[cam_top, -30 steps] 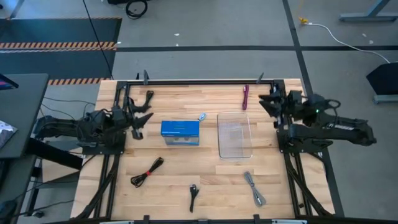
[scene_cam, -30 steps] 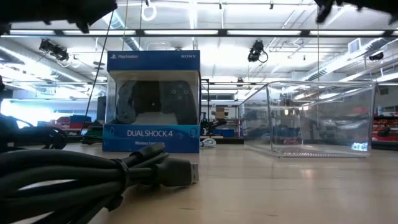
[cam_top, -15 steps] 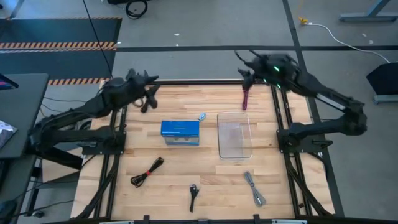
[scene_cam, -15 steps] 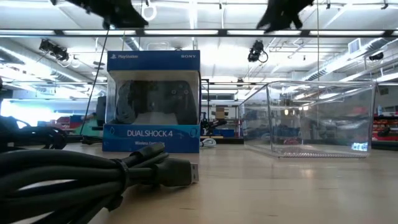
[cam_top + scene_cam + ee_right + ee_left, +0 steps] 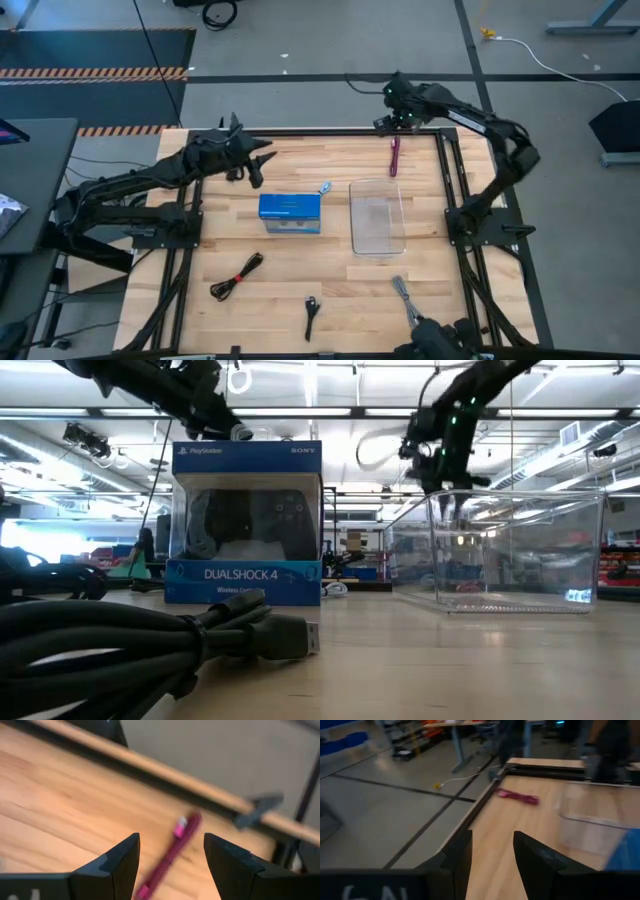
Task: Pick and place USB-C Cables
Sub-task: Put the pink black charger cable into the transparent bin
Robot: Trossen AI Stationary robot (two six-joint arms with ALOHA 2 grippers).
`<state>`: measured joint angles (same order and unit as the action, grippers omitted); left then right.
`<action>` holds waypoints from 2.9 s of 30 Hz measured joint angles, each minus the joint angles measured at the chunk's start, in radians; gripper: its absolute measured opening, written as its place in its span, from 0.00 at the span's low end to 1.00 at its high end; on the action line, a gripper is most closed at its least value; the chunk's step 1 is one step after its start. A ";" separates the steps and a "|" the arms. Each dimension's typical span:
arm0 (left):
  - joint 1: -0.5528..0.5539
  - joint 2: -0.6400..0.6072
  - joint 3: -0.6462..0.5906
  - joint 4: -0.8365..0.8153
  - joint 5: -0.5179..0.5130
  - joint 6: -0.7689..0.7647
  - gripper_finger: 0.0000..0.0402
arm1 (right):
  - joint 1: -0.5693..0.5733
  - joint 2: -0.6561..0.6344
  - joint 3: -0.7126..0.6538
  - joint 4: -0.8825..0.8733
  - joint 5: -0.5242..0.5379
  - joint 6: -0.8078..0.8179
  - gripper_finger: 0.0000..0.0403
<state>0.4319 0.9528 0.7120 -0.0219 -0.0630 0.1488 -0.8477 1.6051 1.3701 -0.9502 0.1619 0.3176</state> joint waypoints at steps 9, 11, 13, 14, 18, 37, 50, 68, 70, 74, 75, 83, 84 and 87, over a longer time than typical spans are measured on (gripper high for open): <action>-0.089 0.000 0.000 0.007 0.061 0.067 0.38 | -0.027 0.126 0.000 -0.070 -0.002 0.023 0.56; -0.095 0.000 0.000 0.013 0.061 0.074 0.38 | -0.027 0.147 0.000 -0.069 -0.003 0.029 0.56; -0.105 0.000 0.000 0.023 0.061 0.089 0.38 | -0.027 0.171 0.000 -0.070 -0.004 0.032 0.56; -0.112 0.001 0.000 0.024 0.061 0.097 0.38 | -0.027 0.181 0.000 -0.072 -0.004 0.033 0.56; -0.146 0.003 0.000 0.026 0.061 0.113 0.38 | -0.022 0.228 -0.003 -0.077 -0.006 0.057 0.56; -0.189 0.001 0.000 0.025 0.061 0.213 0.38 | -0.006 0.308 -0.057 -0.088 -0.035 0.149 0.56; -0.190 0.001 0.000 0.025 0.061 0.212 0.38 | 0.024 0.308 -0.104 -0.056 -0.050 0.159 0.56; -0.190 0.001 0.000 0.025 0.061 0.213 0.38 | 0.067 0.308 -0.104 -0.059 -0.051 0.162 0.31; -0.190 0.001 0.000 0.025 0.061 0.213 0.38 | 0.067 0.308 -0.104 -0.060 -0.051 0.162 0.26; -0.190 0.001 0.000 0.025 0.060 0.213 0.38 | 0.067 0.308 -0.104 -0.060 -0.051 0.161 0.13; -0.190 0.001 0.000 0.025 0.061 0.213 0.38 | 0.067 0.308 -0.104 -0.060 -0.051 0.160 0.10; -0.190 0.001 0.000 0.025 0.061 0.213 0.38 | 0.058 0.308 -0.104 -0.093 -0.056 0.123 0.05; -0.190 0.001 0.000 0.025 0.061 0.213 0.38 | 0.055 0.307 -0.104 -0.106 -0.061 0.115 0.05; -0.190 0.001 0.000 0.025 0.061 0.213 0.38 | 0.049 0.291 -0.103 -0.148 -0.071 0.095 0.03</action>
<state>0.2417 0.9539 0.7116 0.0032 -0.0025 0.3617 -0.7991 1.8960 1.2666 -1.0978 0.0909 0.4129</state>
